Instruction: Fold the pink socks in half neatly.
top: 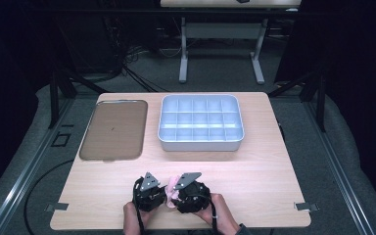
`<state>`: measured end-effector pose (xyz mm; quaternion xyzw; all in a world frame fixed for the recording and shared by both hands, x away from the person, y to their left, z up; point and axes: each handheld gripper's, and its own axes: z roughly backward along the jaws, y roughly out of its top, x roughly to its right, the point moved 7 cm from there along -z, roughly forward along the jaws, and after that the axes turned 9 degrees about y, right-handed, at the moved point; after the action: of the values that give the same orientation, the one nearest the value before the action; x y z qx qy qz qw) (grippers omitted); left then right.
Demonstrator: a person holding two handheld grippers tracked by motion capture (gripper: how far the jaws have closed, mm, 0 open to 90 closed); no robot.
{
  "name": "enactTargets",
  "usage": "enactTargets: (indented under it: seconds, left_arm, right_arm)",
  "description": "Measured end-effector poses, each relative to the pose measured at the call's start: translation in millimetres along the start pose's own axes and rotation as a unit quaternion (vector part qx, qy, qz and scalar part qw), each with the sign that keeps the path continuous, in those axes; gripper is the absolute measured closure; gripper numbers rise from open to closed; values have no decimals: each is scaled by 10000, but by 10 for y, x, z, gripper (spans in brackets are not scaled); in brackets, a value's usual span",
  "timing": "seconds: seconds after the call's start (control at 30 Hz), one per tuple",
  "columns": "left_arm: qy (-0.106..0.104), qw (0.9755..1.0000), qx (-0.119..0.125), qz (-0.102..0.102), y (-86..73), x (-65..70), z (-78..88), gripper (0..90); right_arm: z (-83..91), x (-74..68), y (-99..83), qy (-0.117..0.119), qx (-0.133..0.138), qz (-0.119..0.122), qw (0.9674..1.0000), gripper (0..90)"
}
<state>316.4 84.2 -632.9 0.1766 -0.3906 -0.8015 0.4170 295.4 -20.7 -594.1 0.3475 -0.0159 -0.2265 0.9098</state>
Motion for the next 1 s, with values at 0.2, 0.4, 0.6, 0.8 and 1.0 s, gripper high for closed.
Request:
enactTargets:
  seconds: [0.2,0.4,0.6,0.8,1.0]
  left_arm:
    - [2,10000,2,1,0,1,-1,842]
    - [-11,10000,-4,-12,-1,3,0,842]
    - [-14,10000,-3,-11,0,3,1,842]
    - [-14,10000,1,2,-1,7,0,842]
    - [-13,10000,-4,-7,-1,6,0,842]
  right_arm:
    - [-43,85,22,174,136,-394,9990,541]
    - [-103,124,24,349,152,-563,9977,656]
    - [-160,132,9,379,96,-637,9972,835]
    - [-150,143,6,403,156,-674,9968,892]
    - [5,87,106,370,498,-535,9966,895]
